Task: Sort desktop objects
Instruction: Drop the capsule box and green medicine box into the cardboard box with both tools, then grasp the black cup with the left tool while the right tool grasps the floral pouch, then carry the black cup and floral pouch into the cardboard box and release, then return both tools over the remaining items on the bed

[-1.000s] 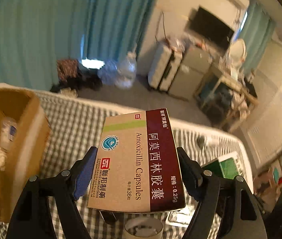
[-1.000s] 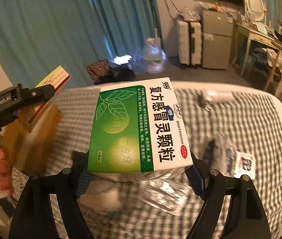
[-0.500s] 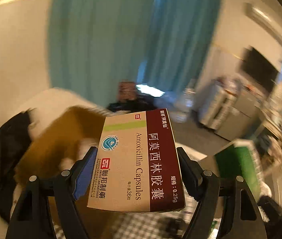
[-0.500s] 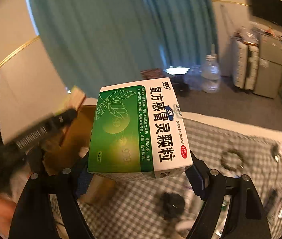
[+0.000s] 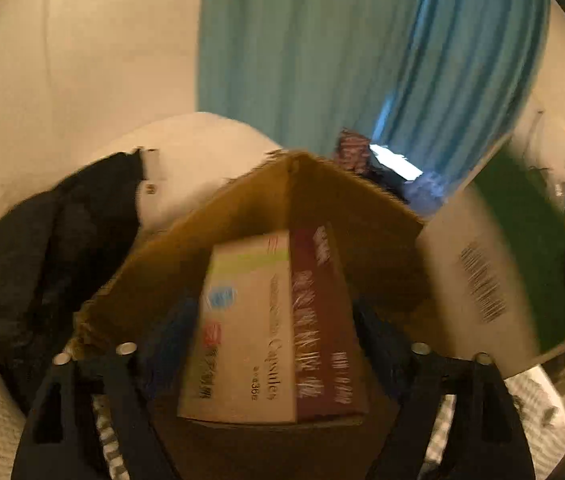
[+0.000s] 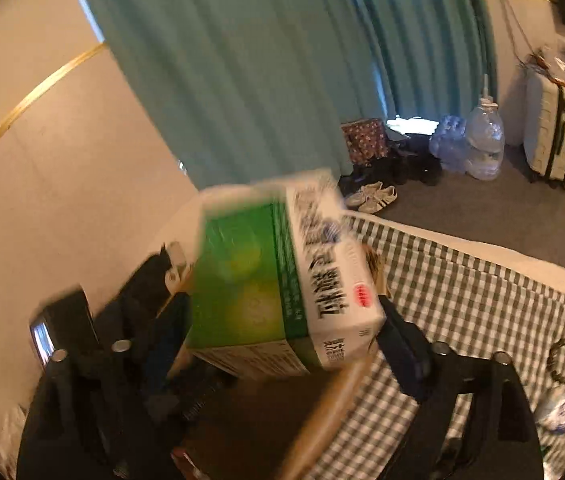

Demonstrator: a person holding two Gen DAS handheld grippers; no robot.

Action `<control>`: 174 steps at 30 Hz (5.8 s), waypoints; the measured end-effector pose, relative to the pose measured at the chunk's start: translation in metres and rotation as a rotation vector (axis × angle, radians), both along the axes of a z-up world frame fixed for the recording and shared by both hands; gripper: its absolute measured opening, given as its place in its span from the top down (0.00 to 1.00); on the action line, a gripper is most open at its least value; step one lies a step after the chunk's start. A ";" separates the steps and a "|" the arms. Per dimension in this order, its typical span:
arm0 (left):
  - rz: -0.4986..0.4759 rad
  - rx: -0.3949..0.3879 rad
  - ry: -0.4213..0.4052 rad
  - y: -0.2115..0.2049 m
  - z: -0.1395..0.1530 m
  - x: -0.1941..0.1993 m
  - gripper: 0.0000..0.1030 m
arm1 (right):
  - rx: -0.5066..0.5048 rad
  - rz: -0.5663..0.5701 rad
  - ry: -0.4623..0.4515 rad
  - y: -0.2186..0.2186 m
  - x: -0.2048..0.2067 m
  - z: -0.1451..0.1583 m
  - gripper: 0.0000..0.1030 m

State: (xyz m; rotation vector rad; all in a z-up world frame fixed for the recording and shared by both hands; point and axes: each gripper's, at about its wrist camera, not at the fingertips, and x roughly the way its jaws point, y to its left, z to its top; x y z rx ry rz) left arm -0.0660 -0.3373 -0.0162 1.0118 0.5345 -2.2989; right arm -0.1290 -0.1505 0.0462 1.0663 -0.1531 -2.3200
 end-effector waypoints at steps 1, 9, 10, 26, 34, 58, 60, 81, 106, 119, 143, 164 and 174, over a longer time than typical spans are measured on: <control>0.004 -0.015 -0.004 0.001 0.000 0.000 0.03 | -0.012 -0.013 0.008 0.001 0.001 0.002 0.10; 0.025 -0.053 0.049 0.007 0.019 0.015 0.00 | 0.004 -0.058 0.154 0.043 0.026 0.047 0.09; 0.007 -0.047 0.067 0.010 0.023 0.015 0.00 | 0.031 -0.070 0.188 0.059 0.037 0.051 0.09; -0.557 -0.034 0.142 0.217 0.070 0.052 0.00 | 0.220 -0.515 0.030 0.346 0.140 -0.015 0.08; -0.640 0.056 -0.027 0.268 0.021 0.039 0.00 | 0.155 -0.519 -0.002 0.386 0.136 -0.012 0.08; -0.686 -0.096 -0.329 0.308 -0.112 -0.008 0.00 | 0.445 -0.632 -0.360 0.408 0.071 -0.147 0.23; -0.689 -0.083 -0.336 0.308 -0.117 -0.011 0.00 | 0.440 -0.630 -0.389 0.409 0.068 -0.155 0.28; -0.696 0.003 -0.307 0.290 -0.097 -0.004 0.42 | 0.384 -0.570 -0.356 0.395 0.087 -0.143 0.96; -0.558 -0.087 -0.020 0.238 0.007 0.008 0.42 | 0.248 -0.335 0.023 0.312 0.115 -0.014 0.97; -0.413 0.037 0.085 0.149 0.045 0.009 0.42 | 0.146 -0.046 0.103 0.183 0.089 0.022 0.97; 0.087 0.033 -0.040 -0.006 -0.012 0.023 0.00 | 0.116 0.096 0.132 -0.010 0.011 -0.009 0.11; -0.429 0.010 0.056 0.190 0.035 0.013 0.00 | 0.194 -0.438 0.130 0.320 0.078 0.017 0.11; -0.845 -0.084 -0.166 0.334 -0.009 0.044 0.00 | 0.135 -0.696 -0.132 0.480 0.096 -0.053 0.11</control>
